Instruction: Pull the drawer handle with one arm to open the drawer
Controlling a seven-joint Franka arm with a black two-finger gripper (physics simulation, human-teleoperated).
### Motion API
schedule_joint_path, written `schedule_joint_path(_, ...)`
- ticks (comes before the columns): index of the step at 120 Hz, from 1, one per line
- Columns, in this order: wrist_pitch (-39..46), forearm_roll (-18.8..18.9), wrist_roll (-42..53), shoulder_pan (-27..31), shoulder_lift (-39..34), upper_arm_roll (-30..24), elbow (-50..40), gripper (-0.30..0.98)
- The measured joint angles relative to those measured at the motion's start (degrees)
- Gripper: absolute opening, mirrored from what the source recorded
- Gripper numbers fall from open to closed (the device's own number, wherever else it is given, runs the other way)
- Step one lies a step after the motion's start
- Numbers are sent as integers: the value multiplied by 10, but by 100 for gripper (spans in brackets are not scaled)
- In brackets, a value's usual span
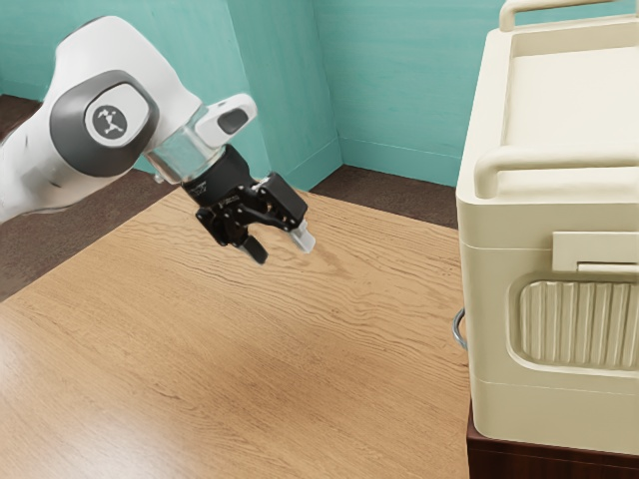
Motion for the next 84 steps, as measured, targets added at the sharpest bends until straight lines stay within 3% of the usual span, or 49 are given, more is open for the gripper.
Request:
schedule_joint_path(28, 56, -42, -43, -44, 16, -23, -15, 66)
schedule_joint_path(84, 158, -68, -104, -79, 7, -32, -77, 66)
